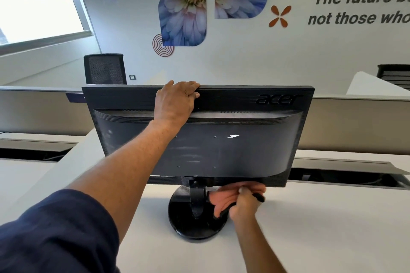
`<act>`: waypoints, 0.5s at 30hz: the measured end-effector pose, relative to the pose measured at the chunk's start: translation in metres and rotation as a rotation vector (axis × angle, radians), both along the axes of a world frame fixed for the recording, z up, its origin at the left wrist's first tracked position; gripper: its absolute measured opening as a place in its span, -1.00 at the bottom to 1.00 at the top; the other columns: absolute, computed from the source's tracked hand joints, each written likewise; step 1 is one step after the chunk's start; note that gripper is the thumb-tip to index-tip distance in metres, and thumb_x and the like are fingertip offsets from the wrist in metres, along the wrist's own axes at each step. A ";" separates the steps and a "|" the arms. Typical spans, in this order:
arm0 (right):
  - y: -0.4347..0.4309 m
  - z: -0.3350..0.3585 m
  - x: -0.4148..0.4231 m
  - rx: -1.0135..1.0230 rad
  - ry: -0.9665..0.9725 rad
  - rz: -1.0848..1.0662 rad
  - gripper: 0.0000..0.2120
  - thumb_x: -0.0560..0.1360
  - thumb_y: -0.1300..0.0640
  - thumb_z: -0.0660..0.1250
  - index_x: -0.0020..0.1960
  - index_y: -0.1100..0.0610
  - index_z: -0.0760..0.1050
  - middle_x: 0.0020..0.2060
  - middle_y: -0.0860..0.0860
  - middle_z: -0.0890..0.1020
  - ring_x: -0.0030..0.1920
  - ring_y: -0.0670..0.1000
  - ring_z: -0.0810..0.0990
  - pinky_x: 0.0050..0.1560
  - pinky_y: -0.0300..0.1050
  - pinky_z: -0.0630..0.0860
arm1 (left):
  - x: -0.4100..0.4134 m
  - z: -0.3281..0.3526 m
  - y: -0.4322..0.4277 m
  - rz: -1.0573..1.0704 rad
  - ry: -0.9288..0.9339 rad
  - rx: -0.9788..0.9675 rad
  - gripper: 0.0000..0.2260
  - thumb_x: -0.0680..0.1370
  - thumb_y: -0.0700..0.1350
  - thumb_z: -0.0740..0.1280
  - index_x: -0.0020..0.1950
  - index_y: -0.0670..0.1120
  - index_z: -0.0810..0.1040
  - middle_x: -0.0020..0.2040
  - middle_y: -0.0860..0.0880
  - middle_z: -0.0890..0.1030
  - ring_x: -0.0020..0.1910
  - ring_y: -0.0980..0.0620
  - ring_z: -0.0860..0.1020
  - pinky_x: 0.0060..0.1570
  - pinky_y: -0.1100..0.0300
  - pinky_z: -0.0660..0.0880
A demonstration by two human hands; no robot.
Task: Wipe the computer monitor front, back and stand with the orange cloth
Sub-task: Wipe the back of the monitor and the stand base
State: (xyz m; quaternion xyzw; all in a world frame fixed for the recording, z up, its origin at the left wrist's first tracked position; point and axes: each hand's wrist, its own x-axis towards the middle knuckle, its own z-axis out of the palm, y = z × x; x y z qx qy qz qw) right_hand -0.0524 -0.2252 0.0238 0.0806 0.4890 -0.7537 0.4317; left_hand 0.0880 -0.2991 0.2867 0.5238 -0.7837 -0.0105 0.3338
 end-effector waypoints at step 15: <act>0.029 0.038 -0.073 0.385 0.148 -0.309 -0.54 0.43 0.24 0.36 0.32 0.19 0.41 0.18 0.14 0.57 0.11 0.18 0.59 0.02 -0.09 0.45 | 0.001 -0.004 -0.011 -0.004 -0.018 -0.007 -0.70 0.65 -0.03 0.21 0.37 0.07 0.51 0.35 0.08 0.52 0.41 -0.10 0.35 0.38 0.10 0.25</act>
